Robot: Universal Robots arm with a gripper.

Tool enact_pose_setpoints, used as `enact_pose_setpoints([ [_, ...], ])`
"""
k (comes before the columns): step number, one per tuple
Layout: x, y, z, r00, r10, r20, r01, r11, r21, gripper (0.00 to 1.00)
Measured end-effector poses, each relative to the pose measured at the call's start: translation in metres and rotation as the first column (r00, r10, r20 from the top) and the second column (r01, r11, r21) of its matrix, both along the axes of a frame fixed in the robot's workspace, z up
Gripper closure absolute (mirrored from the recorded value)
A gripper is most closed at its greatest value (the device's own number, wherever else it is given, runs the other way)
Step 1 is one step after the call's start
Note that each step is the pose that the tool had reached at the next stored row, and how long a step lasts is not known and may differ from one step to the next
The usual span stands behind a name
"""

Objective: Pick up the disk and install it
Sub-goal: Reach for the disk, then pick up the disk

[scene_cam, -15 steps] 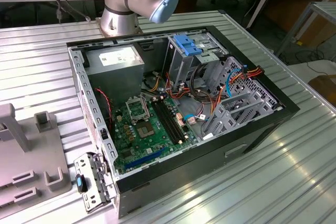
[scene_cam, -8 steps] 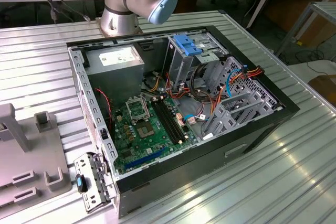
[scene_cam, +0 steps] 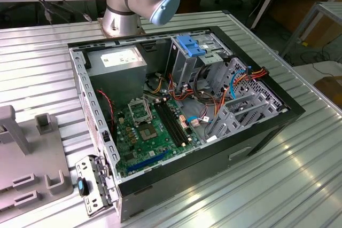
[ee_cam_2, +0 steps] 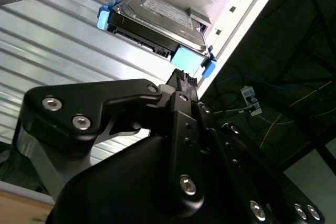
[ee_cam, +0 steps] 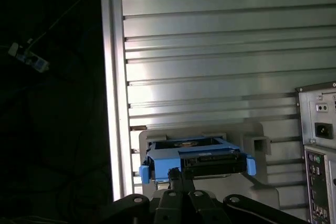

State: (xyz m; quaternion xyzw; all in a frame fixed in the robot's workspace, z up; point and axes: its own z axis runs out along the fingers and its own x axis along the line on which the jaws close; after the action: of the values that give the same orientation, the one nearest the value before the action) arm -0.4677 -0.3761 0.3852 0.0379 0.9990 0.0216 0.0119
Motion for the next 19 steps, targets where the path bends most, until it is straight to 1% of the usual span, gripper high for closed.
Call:
enact_pose_setpoints([
  [6,-0.0001,0.0000,0.0000,1.0000,0.001,0.0000,-0.001,1.0000,0.0000,0.89],
  [7,-0.0002,0.0000,-0.0001,1.0000,0.007,0.0001,-0.007,1.0000,0.0001,0.89],
  [9,-0.0004,0.0001,0.0000,0.9991,0.043,0.0000,-0.043,0.9991,0.0001,0.89],
  [10,-0.0003,0.0000,0.0000,0.9975,0.071,0.0000,-0.071,0.9975,0.0001,0.89],
  [11,-0.0003,0.0000,0.0000,0.9941,0.109,0.0000,-0.109,0.9941,0.0001,0.89],
  [12,-0.0003,0.0000,0.0000,0.9925,0.122,0.0001,-0.122,0.9925,0.0001,0.89],
  [13,-0.0003,0.0000,0.0000,0.9879,0.155,0.0000,-0.155,0.9879,0.0000,0.89],
  [14,-0.0003,0.0000,0.0000,0.9848,0.174,0.0000,-0.174,0.9848,0.0000,0.89],
  [16,-0.0003,0.0000,0.0000,0.9708,0.240,0.0000,-0.240,0.9708,0.0000,0.89],
  [17,-0.0003,0.0000,0.0000,0.9617,0.274,0.0001,-0.274,0.9617,0.0000,0.89],
  [19,-0.0003,0.0000,0.0000,0.9482,0.318,0.0000,-0.318,0.9482,0.0000,0.89],
])
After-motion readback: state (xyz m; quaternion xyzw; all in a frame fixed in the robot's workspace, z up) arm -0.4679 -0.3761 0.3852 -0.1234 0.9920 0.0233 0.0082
